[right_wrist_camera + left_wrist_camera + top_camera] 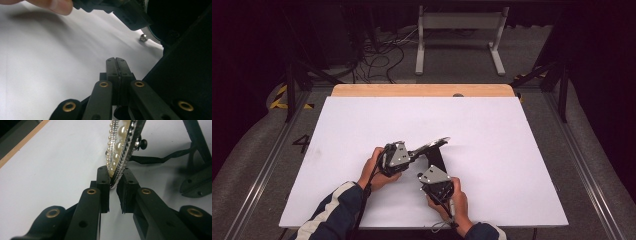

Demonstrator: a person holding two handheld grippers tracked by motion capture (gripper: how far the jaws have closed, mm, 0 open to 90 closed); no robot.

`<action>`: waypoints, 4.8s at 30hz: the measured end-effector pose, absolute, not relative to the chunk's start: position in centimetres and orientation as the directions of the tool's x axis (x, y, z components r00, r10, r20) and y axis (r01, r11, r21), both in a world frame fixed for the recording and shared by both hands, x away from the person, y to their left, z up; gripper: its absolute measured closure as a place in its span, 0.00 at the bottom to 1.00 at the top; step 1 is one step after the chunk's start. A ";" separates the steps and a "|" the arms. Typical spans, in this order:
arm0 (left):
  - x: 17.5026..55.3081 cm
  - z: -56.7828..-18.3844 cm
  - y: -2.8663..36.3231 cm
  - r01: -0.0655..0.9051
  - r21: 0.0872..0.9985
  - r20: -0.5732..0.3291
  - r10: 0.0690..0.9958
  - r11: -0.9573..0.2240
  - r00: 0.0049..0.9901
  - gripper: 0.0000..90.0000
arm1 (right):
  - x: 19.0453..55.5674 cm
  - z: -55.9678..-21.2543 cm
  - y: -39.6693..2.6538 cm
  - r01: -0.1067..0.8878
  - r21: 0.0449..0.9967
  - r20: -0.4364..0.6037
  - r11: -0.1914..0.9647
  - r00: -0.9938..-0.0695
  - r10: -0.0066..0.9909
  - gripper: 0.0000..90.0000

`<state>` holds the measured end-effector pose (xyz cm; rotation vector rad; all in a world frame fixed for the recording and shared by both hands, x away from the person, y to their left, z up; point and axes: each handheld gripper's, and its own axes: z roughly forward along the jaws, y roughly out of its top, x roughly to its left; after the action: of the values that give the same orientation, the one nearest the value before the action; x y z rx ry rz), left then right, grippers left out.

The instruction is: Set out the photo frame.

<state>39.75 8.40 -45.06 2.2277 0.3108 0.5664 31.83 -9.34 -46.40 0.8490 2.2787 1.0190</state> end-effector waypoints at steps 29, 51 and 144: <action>38.5 -44.9 7.9 0.047 0.739 0.328 0.419 -0.672 0.847 0.89 | 32.2 -46.1 -11.0 0.382 0.785 -0.139 0.487 -0.658 0.740 1.00; 37.5 -44.9 7.6 0.014 0.730 0.357 0.398 -0.683 0.845 0.88 | 32.8 -45.8 -13.0 0.410 0.786 -0.091 0.462 -0.662 0.744 1.00; 36.3 -45.5 5.9 0.025 0.777 0.285 0.387 -0.630 0.877 0.81 | 35.0 -45.3 -18.3 0.419 0.777 -0.066 0.470 -0.688 0.723 1.00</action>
<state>36.28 5.89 -45.52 2.2012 0.2951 0.5491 34.99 -18.32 -45.34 0.9582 2.3348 1.0770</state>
